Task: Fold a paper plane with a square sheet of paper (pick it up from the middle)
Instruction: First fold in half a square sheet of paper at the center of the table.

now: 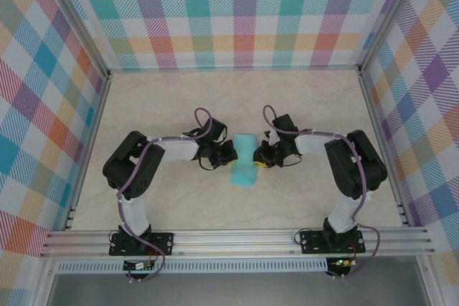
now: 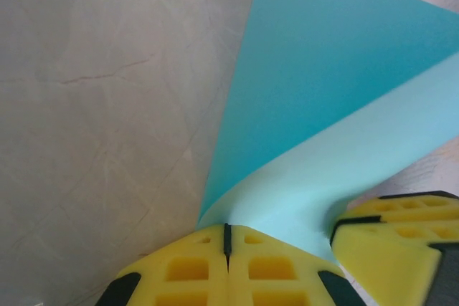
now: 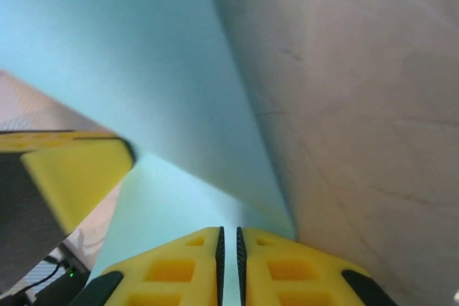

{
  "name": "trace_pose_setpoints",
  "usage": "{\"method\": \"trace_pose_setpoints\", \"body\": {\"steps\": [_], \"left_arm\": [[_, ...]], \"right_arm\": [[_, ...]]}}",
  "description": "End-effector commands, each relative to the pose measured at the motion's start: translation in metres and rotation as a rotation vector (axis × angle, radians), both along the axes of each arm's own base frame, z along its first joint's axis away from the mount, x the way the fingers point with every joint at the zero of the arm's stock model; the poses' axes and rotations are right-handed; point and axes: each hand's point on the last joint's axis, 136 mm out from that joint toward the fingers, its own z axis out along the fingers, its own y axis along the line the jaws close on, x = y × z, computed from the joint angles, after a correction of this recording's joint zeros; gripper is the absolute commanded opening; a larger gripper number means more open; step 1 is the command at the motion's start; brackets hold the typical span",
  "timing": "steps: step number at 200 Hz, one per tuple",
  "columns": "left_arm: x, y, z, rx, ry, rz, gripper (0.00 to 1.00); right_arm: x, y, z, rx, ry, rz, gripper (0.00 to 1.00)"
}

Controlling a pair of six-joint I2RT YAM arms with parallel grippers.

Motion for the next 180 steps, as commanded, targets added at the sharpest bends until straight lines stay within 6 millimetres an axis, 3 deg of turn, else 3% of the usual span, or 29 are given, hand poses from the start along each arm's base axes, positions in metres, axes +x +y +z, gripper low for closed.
{"method": "trace_pose_setpoints", "body": {"steps": [1,17,112,127,159,180], "left_arm": [[-0.027,0.014,-0.026,0.105,0.084,-0.028,0.00],[-0.026,0.015,-0.026,0.109,0.084,-0.027,0.00],[-0.028,0.015,-0.025,0.106,0.084,-0.029,0.00],[-0.029,0.016,-0.027,0.108,0.087,-0.029,0.00],[-0.028,0.016,-0.027,0.110,0.087,-0.027,0.00],[-0.029,0.016,-0.028,0.111,0.087,-0.028,0.00]], "right_arm": [[0.004,0.018,0.039,0.142,-0.079,0.060,0.14],[0.002,0.021,0.041,0.171,-0.075,0.067,0.11],[-0.030,-0.003,-0.026,0.056,0.013,0.065,0.08],[-0.028,-0.001,-0.018,0.068,0.001,0.073,0.09],[-0.019,0.012,0.026,0.167,-0.086,0.099,0.08],[-0.021,0.018,0.043,0.236,-0.116,0.107,0.08]]}}
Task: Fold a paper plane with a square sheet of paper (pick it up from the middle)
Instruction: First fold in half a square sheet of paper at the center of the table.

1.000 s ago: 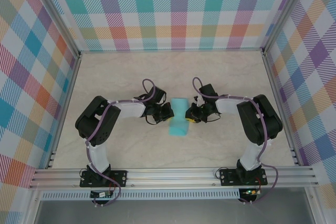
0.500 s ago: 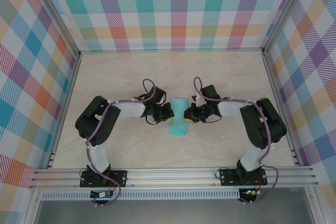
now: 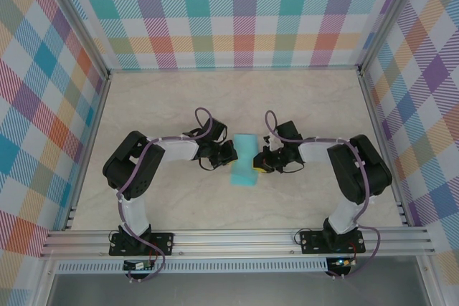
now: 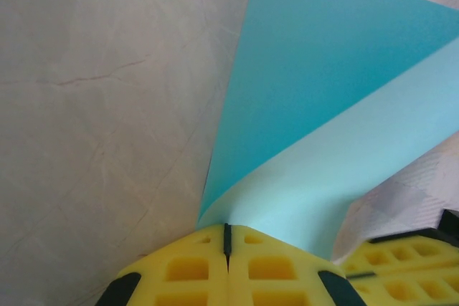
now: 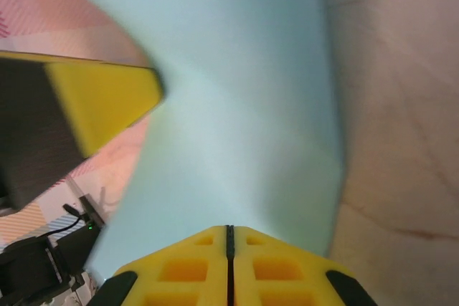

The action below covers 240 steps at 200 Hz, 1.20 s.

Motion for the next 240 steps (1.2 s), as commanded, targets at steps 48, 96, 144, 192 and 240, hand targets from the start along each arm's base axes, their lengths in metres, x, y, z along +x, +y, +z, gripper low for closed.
{"method": "trace_pose_setpoints", "body": {"steps": [48,96,144,192,240], "left_arm": [[-0.029,0.017,-0.026,0.112,0.094,-0.020,0.00],[-0.029,0.017,-0.024,0.111,0.091,-0.024,0.00],[-0.027,0.016,-0.023,0.110,0.090,-0.024,0.00],[-0.027,0.016,-0.022,0.110,0.088,-0.024,0.00],[-0.028,0.017,-0.021,0.112,0.088,-0.026,0.00]], "right_arm": [[-0.014,0.010,0.006,0.087,-0.019,0.035,0.07],[-0.033,-0.003,-0.031,0.014,0.036,0.028,0.07],[-0.029,0.000,-0.009,0.020,-0.013,0.046,0.07],[-0.036,0.008,0.011,0.085,-0.058,0.068,0.07],[-0.056,-0.001,-0.022,0.010,-0.003,0.075,0.07]]}}
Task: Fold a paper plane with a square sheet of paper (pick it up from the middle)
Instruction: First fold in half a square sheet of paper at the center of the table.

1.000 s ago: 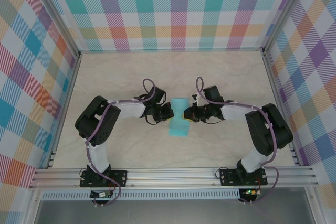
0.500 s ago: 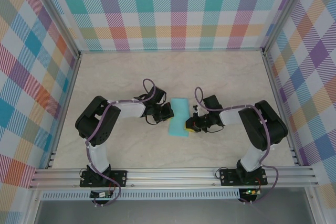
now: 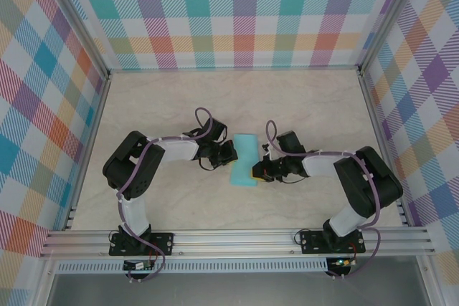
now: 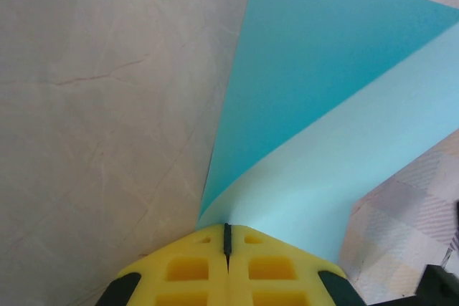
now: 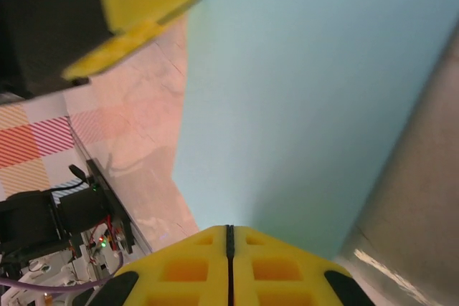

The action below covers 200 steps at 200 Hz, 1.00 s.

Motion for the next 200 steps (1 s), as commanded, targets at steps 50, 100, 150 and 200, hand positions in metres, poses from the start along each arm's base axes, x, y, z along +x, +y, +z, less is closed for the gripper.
{"method": "trace_pose_setpoints", "body": {"steps": [50,100,150,200], "left_arm": [[-0.028,0.017,-0.021,0.109,0.089,-0.027,0.00],[-0.029,0.017,-0.024,0.116,0.092,-0.032,0.00],[-0.027,0.014,-0.023,0.111,0.094,-0.039,0.00],[-0.028,0.015,-0.024,0.113,0.094,-0.041,0.00]], "right_arm": [[-0.021,-0.012,-0.035,-0.093,0.053,0.019,0.07],[-0.011,-0.003,0.007,-0.017,-0.052,0.020,0.08],[-0.021,-0.012,-0.015,-0.126,-0.031,0.044,0.08],[-0.033,-0.028,-0.046,-0.256,0.023,0.028,0.07]]}}
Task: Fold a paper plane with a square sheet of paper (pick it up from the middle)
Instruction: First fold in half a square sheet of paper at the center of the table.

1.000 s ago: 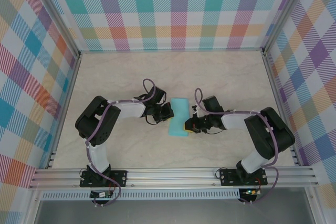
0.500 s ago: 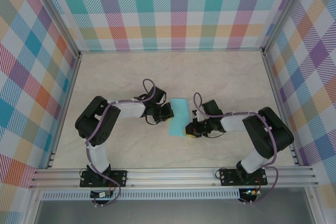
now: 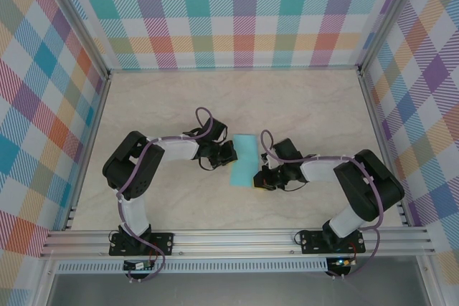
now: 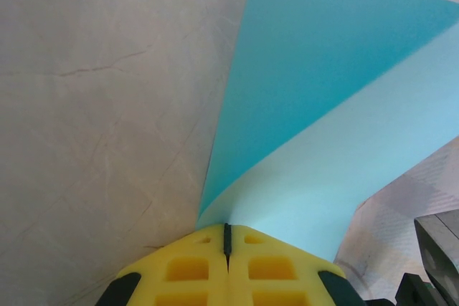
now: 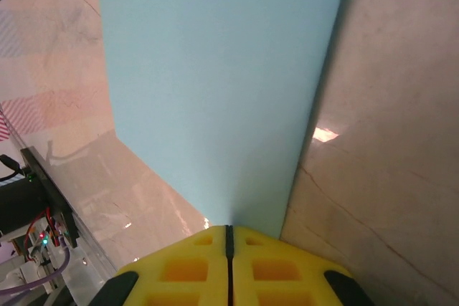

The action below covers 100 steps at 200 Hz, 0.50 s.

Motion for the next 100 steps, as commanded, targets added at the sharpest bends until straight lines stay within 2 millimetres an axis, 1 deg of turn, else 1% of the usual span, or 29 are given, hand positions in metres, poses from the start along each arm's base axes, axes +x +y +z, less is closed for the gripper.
{"method": "trace_pose_setpoints", "body": {"steps": [1,9,15,23,35,49,59,76,88,100], "left_arm": [[-0.025,0.013,-0.023,0.099,0.090,-0.022,0.00],[-0.026,0.014,-0.024,0.101,0.092,-0.021,0.00],[-0.026,0.014,-0.024,0.101,0.093,-0.023,0.00],[-0.026,0.014,-0.024,0.104,0.094,-0.027,0.00],[-0.026,0.013,-0.023,0.103,0.091,-0.031,0.00],[-0.026,0.014,-0.023,0.108,0.092,-0.033,0.00],[-0.027,0.014,-0.024,0.110,0.091,-0.037,0.00],[-0.027,0.016,-0.025,0.120,0.093,-0.036,0.00],[-0.027,0.017,-0.026,0.129,0.093,-0.035,0.00],[-0.027,0.017,-0.026,0.127,0.093,-0.035,0.00]], "right_arm": [[-0.010,-0.018,-0.025,-0.121,0.037,-0.014,0.07],[-0.012,-0.020,-0.025,-0.129,0.042,-0.016,0.07],[-0.012,-0.019,-0.022,-0.124,0.039,-0.013,0.07],[-0.010,-0.016,-0.015,-0.109,0.027,-0.009,0.07],[-0.002,-0.010,0.003,-0.075,-0.016,-0.010,0.07],[0.014,-0.005,0.026,-0.052,-0.079,-0.022,0.07],[0.026,-0.004,0.038,-0.035,-0.114,-0.043,0.06],[0.050,0.001,0.060,0.066,-0.135,-0.085,0.06],[0.066,0.004,0.070,0.139,-0.142,-0.108,0.07],[0.080,0.004,0.071,0.150,-0.140,-0.119,0.07]]}}
